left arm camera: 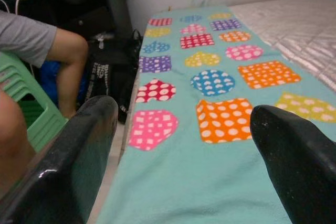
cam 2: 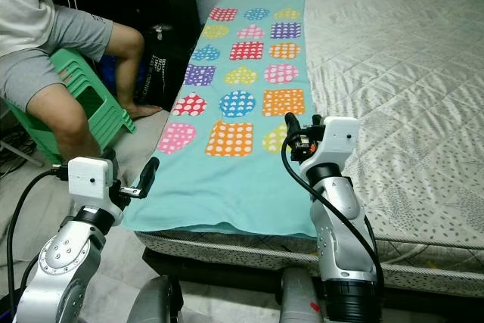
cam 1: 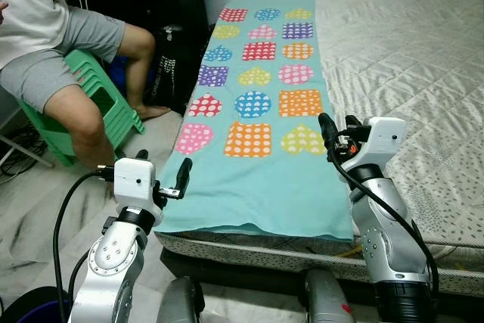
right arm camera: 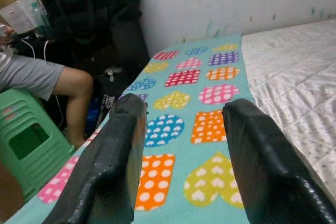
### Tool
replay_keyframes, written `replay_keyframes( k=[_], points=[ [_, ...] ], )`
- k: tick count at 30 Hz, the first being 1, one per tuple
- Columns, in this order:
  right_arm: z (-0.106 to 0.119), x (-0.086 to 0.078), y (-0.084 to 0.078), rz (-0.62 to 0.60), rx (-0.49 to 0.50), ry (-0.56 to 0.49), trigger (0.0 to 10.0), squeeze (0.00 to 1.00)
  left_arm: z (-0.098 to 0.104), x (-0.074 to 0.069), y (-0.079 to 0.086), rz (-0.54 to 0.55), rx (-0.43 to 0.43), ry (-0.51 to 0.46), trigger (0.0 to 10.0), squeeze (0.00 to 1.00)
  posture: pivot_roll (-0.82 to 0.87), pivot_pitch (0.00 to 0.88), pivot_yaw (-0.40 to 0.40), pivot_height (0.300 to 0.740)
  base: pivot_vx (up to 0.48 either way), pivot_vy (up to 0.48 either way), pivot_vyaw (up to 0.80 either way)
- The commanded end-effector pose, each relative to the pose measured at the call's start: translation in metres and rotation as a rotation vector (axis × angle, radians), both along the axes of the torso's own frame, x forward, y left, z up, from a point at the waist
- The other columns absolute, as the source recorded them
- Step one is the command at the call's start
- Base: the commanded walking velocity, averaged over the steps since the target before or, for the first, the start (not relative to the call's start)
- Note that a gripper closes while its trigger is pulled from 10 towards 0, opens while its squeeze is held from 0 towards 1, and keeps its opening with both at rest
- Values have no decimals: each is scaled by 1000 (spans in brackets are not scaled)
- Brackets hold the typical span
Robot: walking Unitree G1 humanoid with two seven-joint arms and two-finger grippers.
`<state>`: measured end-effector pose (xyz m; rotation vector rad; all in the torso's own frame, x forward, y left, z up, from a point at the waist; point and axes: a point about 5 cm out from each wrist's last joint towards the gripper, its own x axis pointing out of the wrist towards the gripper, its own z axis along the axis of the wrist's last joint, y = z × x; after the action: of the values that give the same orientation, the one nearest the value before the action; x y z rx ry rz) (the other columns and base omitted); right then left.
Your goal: Clean up the room
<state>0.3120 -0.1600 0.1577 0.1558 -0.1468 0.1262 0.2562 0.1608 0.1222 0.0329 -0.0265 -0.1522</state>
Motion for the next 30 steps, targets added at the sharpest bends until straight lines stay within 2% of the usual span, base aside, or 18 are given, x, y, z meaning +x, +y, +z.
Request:
replay_keyframes(
  k=[1, 2, 5, 15, 21, 30],
  points=[
    [-8, -3, -3, -31, 14, 4, 10000, 0, -13, 6, -1, 73, 9, 30, 10000, 0, -223, 0, 146, 621, 0, 0, 0],
    [-12, -5, -5, -45, 19, 4, 10000, 0, -20, 8, -3, 102, -2, 39, 10000, 0, -223, 0, 146, 630, 0, 0, 0],
    [-10, -2, -3, -48, -7, 4, 10000, 0, -19, 9, -2, 107, -12, 37, 10000, 0, -215, 0, 142, 645, 0, 0, 0],
    [-9, -1, -5, -57, 1, -9, 10000, 0, -21, 11, -7, 109, -24, 34, 10000, 0, -219, 0, 143, 695, 0, 0, 0],
    [-10, -1, -6, -65, -3, -10, 10000, 0, -19, 14, -8, 109, -24, 22, 10000, 0, -221, 0, 145, 740, 0, 0, 0],
    [-12, -2, -8, -65, -19, -7, 10000, 0, -19, 17, -8, 144, -23, 24, 10000, 0, -227, 0, 150, 740, 0, 0, 0]
  ],
)
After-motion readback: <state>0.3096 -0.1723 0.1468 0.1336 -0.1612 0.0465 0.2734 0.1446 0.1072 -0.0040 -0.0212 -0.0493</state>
